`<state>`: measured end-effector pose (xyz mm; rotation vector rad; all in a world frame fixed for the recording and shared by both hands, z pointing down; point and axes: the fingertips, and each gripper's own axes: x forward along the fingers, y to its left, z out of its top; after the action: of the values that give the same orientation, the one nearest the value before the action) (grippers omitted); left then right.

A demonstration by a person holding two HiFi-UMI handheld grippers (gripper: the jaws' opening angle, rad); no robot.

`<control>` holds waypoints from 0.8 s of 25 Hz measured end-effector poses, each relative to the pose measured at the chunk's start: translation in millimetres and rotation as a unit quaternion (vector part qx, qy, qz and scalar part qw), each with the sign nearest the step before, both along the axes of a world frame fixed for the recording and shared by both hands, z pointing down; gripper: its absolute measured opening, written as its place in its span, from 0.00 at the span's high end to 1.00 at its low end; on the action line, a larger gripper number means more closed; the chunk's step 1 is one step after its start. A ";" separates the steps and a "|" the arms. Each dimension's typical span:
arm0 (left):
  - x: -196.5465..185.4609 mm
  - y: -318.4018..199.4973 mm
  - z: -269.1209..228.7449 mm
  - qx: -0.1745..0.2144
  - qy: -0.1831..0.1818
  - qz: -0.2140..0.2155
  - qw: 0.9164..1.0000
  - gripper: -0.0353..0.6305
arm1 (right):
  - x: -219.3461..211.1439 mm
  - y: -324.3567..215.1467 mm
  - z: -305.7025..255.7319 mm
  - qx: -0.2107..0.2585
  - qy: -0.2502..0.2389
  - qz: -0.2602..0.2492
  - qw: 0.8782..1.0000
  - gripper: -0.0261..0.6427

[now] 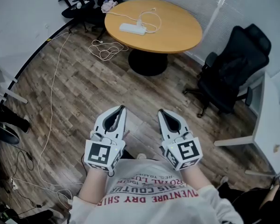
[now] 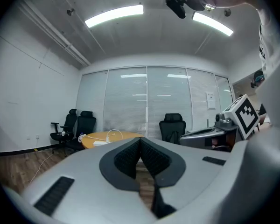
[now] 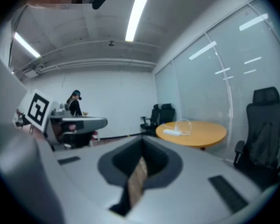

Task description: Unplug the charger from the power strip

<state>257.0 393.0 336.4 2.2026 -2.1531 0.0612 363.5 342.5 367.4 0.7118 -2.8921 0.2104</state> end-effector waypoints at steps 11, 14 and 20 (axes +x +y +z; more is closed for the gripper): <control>-64.3 -34.4 10.3 -0.021 0.005 0.019 1.000 0.90 | -61.3 -34.7 12.8 -0.026 0.002 0.019 0.999 0.92; -95.4 -55.1 11.1 -0.023 0.008 0.027 0.999 0.90 | -93.1 -53.5 14.4 -0.026 0.005 0.023 0.999 0.92; -173.8 -102.5 9.7 -0.028 0.009 0.054 0.998 0.90 | -165.3 -103.4 11.5 -0.017 0.021 0.056 0.998 0.92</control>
<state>83.2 290.5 346.1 2.2767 -1.9969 0.1050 198.2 239.1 378.9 0.8637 -2.8046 0.2545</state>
